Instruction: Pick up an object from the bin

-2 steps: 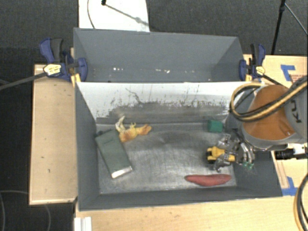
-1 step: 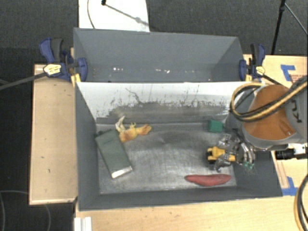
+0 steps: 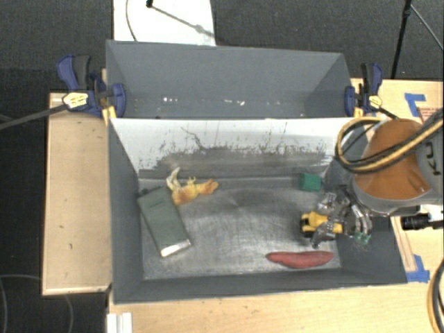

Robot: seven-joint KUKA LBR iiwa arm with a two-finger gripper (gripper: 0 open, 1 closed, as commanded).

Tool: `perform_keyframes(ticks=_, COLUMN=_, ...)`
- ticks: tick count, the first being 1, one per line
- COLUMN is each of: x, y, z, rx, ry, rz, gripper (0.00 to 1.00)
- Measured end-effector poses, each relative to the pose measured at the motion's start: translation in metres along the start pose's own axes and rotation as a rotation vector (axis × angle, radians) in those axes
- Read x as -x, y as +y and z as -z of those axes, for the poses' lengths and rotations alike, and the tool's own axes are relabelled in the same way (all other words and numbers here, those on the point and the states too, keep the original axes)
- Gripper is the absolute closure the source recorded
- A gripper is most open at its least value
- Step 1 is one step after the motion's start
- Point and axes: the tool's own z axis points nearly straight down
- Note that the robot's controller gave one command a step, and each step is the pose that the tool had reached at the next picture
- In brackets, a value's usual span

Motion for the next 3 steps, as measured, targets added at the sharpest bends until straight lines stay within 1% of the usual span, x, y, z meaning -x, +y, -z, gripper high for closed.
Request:
perform_keyframes(ticks=1, x=0.000, y=0.000, z=0.023, rx=-0.001, ry=0.001, rz=0.000, gripper=1.00)
perform_keyframes(ticks=2, x=0.001, y=0.000, z=0.047, rx=0.000, ry=-0.005, rz=0.001, gripper=1.00)
perform_keyframes(ticks=3, x=0.002, y=0.000, z=0.062, rx=0.000, ry=-0.010, rz=0.002, gripper=1.00)
